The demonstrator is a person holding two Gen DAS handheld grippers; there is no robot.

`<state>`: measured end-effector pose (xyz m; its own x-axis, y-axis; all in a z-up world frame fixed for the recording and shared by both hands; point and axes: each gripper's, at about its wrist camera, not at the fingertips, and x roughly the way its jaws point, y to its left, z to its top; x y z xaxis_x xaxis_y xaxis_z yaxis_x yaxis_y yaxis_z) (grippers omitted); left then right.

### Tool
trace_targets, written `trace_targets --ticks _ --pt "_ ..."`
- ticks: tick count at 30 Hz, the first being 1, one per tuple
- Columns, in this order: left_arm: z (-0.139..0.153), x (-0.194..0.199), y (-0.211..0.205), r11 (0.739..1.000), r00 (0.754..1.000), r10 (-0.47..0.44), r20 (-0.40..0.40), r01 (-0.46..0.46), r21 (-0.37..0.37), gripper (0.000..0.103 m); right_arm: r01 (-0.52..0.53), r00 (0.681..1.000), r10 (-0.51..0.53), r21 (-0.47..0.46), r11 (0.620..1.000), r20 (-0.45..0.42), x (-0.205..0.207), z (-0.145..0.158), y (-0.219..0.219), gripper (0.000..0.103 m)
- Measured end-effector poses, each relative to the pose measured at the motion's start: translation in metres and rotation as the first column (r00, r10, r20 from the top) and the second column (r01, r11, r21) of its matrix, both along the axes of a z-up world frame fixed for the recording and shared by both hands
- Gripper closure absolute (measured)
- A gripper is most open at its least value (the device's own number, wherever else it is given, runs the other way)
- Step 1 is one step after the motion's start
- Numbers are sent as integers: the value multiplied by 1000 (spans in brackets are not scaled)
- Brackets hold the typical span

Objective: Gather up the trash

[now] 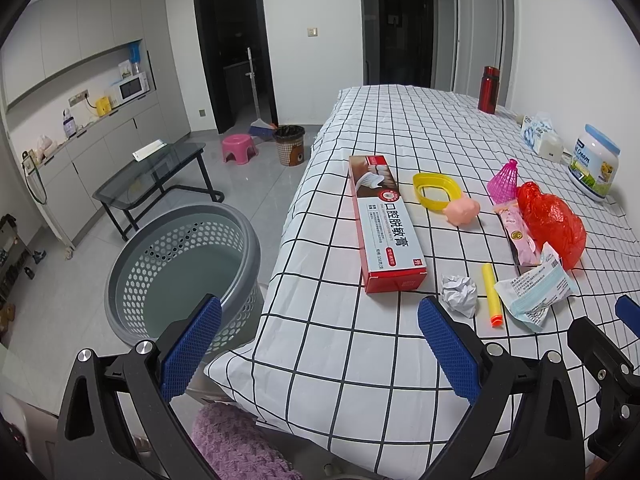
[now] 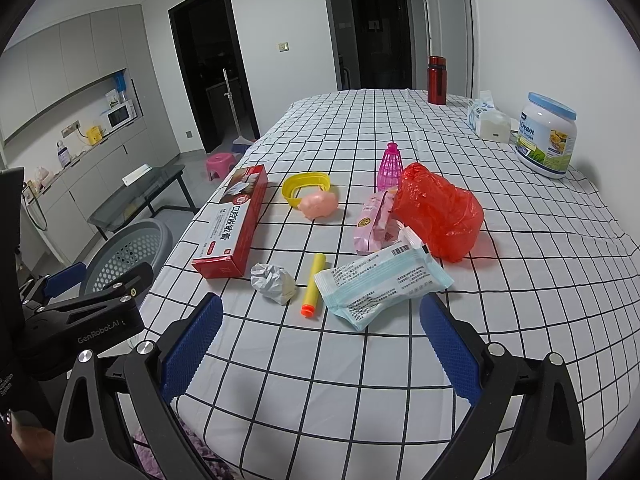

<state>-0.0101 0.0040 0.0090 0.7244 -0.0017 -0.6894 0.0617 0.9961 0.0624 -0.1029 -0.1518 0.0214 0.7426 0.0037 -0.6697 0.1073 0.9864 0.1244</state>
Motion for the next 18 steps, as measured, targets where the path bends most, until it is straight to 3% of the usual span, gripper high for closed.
trace_targets --ticks 18 --pt "0 0 0 1000 1000 0 1 0 0 6 -2 1000 2 2 1000 -1 1 -1 1 9"
